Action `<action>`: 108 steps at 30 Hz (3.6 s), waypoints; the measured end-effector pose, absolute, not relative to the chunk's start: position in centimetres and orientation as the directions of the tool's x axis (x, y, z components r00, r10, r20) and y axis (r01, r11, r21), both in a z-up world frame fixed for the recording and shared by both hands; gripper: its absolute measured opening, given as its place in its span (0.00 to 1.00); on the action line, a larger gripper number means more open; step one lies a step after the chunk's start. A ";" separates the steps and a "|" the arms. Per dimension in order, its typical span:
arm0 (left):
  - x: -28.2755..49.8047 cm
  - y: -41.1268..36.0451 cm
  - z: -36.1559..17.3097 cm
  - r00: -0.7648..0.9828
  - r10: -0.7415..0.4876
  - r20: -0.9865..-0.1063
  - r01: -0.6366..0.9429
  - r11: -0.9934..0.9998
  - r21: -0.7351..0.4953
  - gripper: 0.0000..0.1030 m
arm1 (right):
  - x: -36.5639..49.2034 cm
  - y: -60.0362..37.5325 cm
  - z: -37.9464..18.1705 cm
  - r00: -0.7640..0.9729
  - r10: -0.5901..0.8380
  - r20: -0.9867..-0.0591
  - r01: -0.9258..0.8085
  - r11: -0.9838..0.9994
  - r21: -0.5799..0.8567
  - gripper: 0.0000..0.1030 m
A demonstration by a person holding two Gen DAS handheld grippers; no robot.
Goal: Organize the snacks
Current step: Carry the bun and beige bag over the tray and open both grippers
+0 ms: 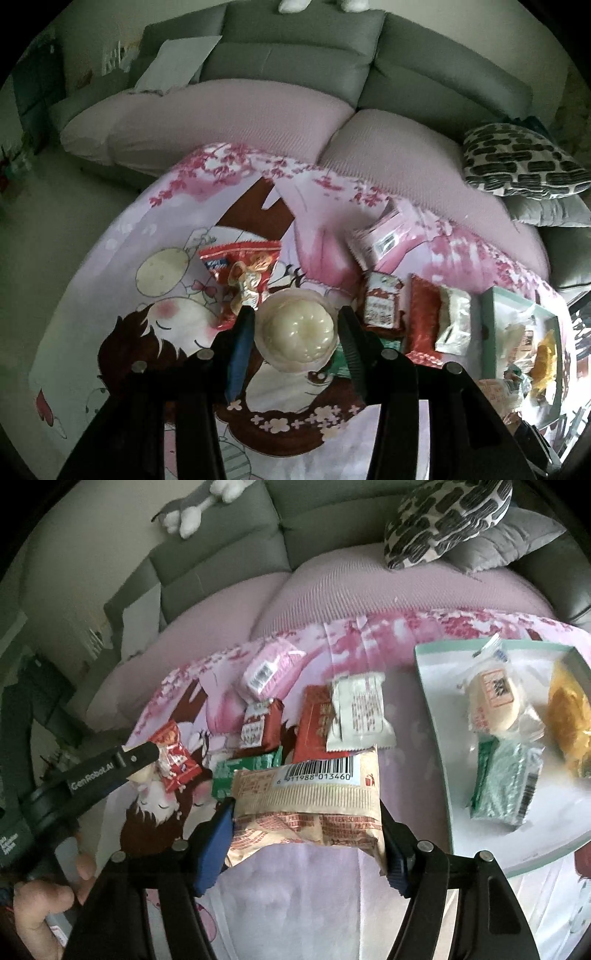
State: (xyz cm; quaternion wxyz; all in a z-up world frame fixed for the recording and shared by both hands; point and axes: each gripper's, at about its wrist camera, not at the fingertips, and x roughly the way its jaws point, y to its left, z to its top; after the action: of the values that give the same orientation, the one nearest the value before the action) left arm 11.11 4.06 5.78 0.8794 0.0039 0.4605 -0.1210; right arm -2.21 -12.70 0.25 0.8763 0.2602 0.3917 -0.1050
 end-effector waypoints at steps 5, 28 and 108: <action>10.6 3.3 6.3 0.559 -0.216 -0.801 0.232 0.968 -0.099 0.46 | -2.8 -13.8 0.7 0.682 0.014 -0.731 0.400 0.829 0.390 0.71; 6.9 -6.6 6.7 0.496 -0.339 -0.799 0.466 0.881 -0.084 0.46 | -10.2 -26.5 1.5 0.695 -0.183 -0.695 0.644 0.587 0.490 0.71; 6.8 -18.1 2.2 0.447 -0.374 -0.813 0.521 0.847 -0.103 1.00 | -13.7 -36.4 -2.8 0.548 -0.438 -0.712 0.825 0.421 0.376 1.00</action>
State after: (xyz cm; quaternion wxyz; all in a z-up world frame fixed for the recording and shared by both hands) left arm 6.81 -18.06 2.19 0.8467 0.0812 0.4546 -0.2643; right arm -13.69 -36.44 -2.84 0.8004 0.3656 0.2646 -0.3947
